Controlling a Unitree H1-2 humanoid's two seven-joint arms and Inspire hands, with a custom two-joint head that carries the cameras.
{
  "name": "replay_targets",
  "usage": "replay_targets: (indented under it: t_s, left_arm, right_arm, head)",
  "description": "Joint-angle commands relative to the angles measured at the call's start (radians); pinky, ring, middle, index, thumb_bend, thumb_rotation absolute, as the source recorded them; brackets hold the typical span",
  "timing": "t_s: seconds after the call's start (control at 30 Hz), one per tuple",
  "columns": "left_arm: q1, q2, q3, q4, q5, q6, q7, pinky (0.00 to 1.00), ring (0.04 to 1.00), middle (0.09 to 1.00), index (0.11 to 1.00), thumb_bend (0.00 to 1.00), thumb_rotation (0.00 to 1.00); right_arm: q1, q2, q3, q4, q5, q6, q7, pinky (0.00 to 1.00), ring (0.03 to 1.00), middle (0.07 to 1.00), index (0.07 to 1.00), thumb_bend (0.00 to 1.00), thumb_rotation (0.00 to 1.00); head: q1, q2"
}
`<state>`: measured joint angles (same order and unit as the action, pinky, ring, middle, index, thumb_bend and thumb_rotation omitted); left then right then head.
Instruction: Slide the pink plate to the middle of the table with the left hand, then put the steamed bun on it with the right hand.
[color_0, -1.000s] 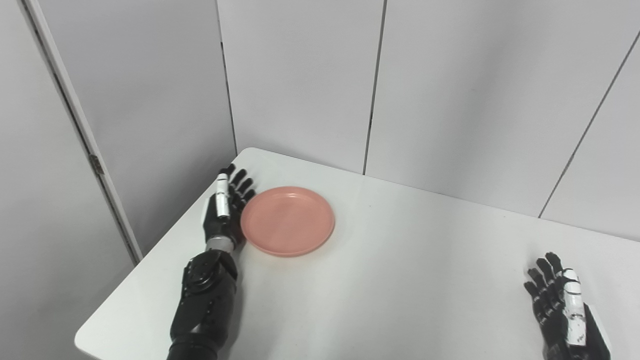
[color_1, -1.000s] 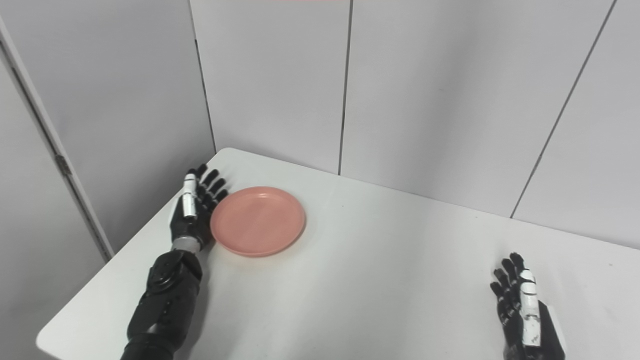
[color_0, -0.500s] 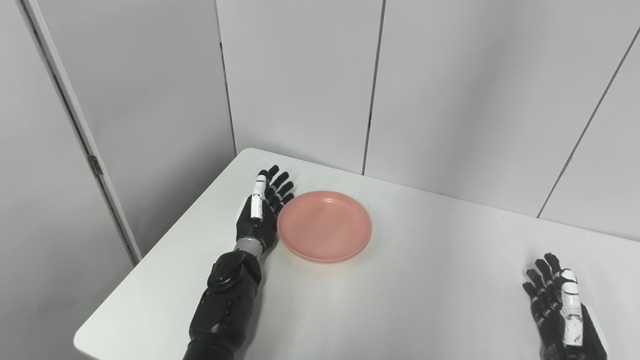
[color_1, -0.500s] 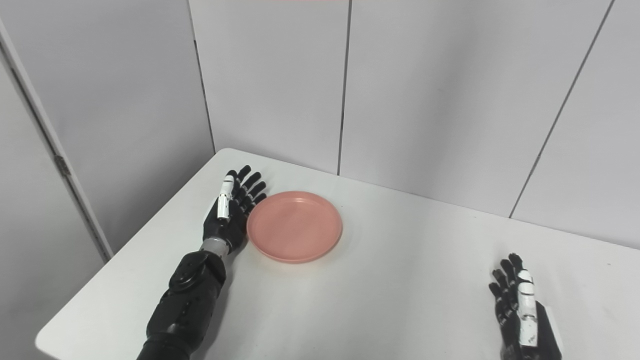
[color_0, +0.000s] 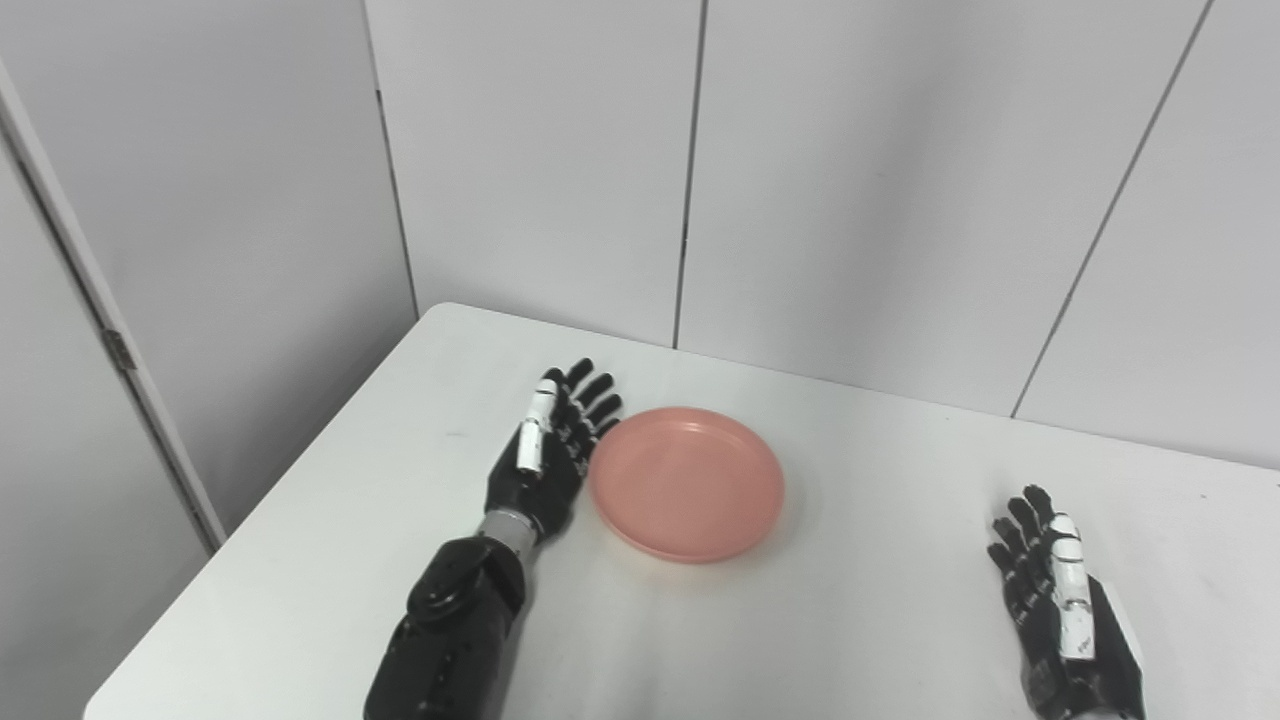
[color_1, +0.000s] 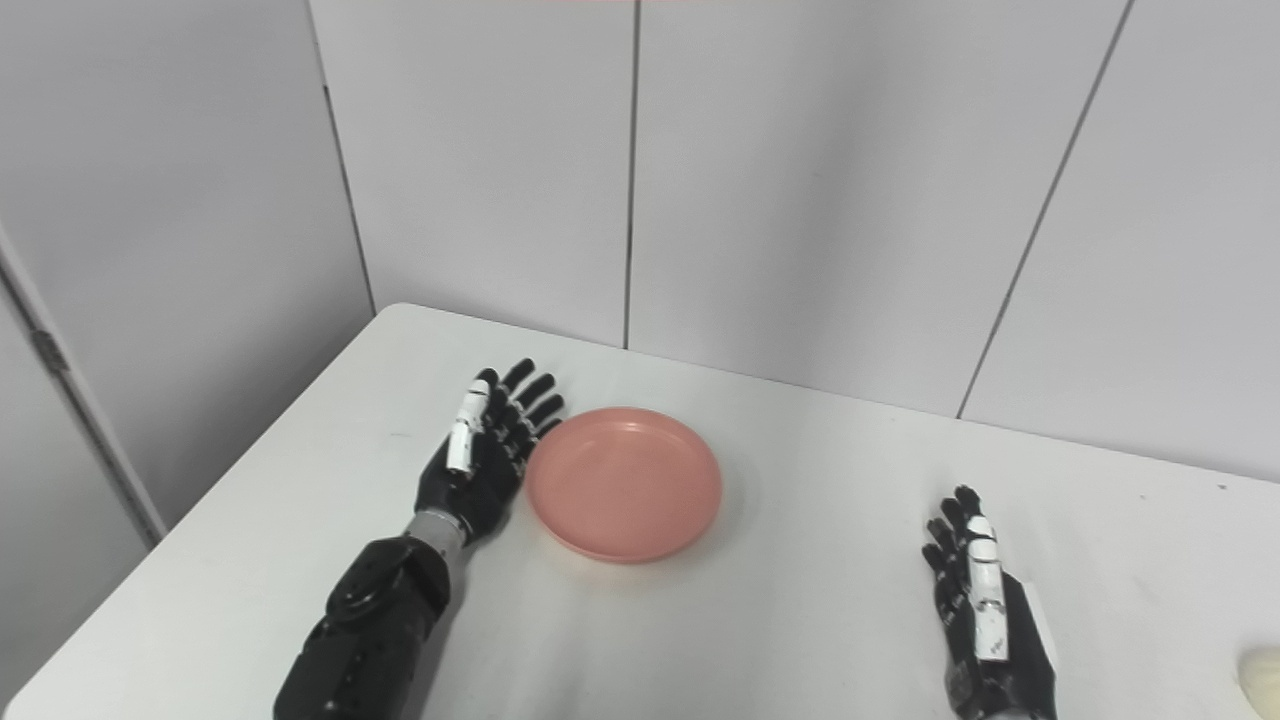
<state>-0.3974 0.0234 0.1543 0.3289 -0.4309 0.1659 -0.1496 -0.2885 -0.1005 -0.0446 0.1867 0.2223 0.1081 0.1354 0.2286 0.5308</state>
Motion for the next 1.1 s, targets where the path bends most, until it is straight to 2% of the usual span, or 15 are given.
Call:
replay_targets:
  t_s: [0.0,0.23,0.43,0.57,0.8,0.93,1.07]
  left_arm:
    - [0.046,-0.018,-0.035,0.029,0.014,0.107,0.002,0.98,0.953,0.959,0.958,0.39,1.00]
    - [0.063,-0.039,-0.093,0.079,0.024,0.097,-0.049,0.97,0.948,0.956,0.960,0.40,1.00]
    - [0.089,-0.051,-0.125,0.067,0.022,0.104,-0.091,0.96,0.945,0.956,0.956,0.41,1.00]
    - [0.102,-0.054,-0.136,0.052,0.023,0.116,-0.096,0.94,0.929,0.942,0.940,0.42,1.00]
    - [0.117,-0.049,-0.141,0.038,0.022,0.125,-0.103,0.93,0.920,0.933,0.931,0.42,1.00]
    - [0.116,-0.044,-0.136,0.046,0.020,0.122,-0.102,0.93,0.915,0.927,0.918,0.43,1.00]
    - [0.112,-0.036,-0.131,0.058,0.019,0.119,-0.105,0.94,0.920,0.931,0.920,0.43,1.00]
  right_arm:
    - [0.039,0.022,0.020,0.046,-0.016,0.048,-0.003,1.00,1.000,1.000,1.000,0.31,1.00]
    - [0.035,0.024,0.029,0.061,-0.024,0.035,0.003,1.00,1.000,1.000,1.000,0.31,1.00]
    - [0.034,0.040,0.029,0.065,-0.023,0.028,-0.009,1.00,1.000,1.000,1.000,0.31,1.00]
    - [0.037,0.047,0.032,0.054,-0.030,0.041,-0.021,1.00,1.000,1.000,1.000,0.31,1.00]
    - [0.036,0.049,0.039,0.065,-0.032,0.022,-0.013,1.00,1.000,1.000,1.000,0.32,1.00]
    - [0.035,0.053,0.038,0.065,-0.036,0.026,-0.023,1.00,0.999,1.000,1.000,0.32,1.00]
    - [0.028,0.058,0.034,0.077,-0.044,0.019,-0.036,1.00,0.995,1.000,1.000,0.33,1.00]
  head:
    - [-0.021,0.006]
    - [-0.058,0.016]
    - [-0.115,0.027]
    - [-0.134,0.030]
    - [-0.168,0.034]
    - [-0.168,0.034]
    - [-0.202,0.033]
